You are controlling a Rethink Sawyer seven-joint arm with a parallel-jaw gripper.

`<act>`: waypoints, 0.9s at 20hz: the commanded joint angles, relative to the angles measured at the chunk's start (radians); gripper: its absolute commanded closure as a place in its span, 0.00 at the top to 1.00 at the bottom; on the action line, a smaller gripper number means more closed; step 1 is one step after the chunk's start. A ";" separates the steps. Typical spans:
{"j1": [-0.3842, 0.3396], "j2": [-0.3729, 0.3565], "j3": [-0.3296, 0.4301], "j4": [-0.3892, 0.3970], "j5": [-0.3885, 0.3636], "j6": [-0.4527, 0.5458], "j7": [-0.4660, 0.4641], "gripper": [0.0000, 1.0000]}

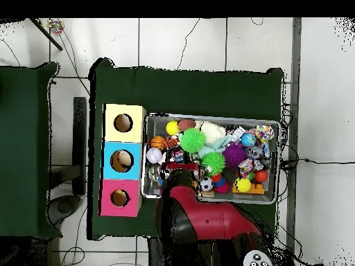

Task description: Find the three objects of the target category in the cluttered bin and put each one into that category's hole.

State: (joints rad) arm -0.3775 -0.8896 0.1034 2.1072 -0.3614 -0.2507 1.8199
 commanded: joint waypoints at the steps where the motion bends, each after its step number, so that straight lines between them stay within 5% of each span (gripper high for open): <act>1: 0.000 0.008 -0.030 -0.011 0.050 0.104 0.144 1.00; 8: -0.045 0.065 -0.033 -0.062 0.035 0.136 0.106 1.00; 18: -0.015 0.150 -0.102 -0.144 0.023 0.093 0.085 1.00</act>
State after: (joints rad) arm -0.3847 -0.8270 0.0259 2.0643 -0.3495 -0.2335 1.8199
